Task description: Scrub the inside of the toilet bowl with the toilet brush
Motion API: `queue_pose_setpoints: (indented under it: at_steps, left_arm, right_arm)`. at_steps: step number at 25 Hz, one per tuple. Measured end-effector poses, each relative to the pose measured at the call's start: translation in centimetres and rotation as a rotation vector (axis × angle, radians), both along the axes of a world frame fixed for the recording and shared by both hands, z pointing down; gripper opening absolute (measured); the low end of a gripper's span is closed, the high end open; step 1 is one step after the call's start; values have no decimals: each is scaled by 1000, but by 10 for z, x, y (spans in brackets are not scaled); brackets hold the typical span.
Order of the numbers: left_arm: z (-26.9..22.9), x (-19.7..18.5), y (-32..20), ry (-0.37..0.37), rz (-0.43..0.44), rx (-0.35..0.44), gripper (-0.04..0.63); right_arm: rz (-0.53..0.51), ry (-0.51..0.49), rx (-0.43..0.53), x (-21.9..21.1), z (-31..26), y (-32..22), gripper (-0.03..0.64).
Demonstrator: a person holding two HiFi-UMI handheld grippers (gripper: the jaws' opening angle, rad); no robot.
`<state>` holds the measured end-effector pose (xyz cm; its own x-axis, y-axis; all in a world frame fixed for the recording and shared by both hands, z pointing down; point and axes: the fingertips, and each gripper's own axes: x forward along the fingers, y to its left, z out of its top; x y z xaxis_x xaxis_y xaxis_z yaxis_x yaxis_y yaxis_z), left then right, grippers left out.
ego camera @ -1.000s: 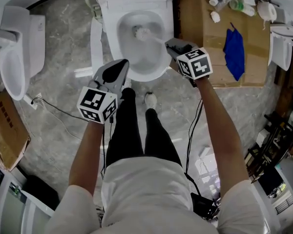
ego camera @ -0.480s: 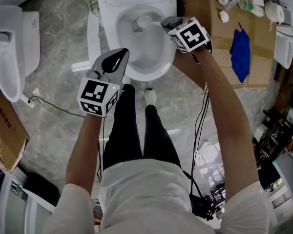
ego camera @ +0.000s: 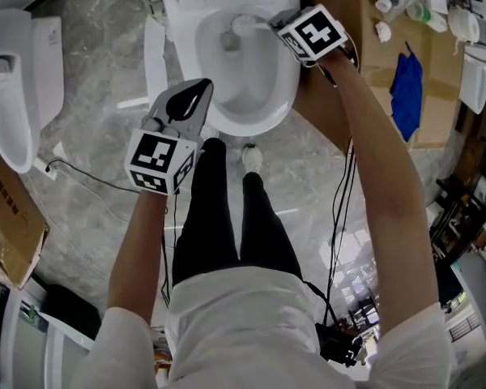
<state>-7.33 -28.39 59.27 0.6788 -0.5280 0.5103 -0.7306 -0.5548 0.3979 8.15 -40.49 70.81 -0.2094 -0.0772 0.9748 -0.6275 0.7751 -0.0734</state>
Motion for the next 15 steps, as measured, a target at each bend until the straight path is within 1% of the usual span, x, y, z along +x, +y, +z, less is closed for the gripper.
queue_pose_setpoints:
  at_steps: [5,10,15]
  left_arm:
    - [3,-3,-3,12,-1,1,-9]
    - [15,-3,-1,8,14,7,-9]
    - [25,-8,8,10,-5,3,-9]
  right_arm:
    - [12,29,-25,0,9,-16,158]
    - [39,7,-16,-3,13,-31,160]
    - [14,-7,-7,-9,15,-36,158]
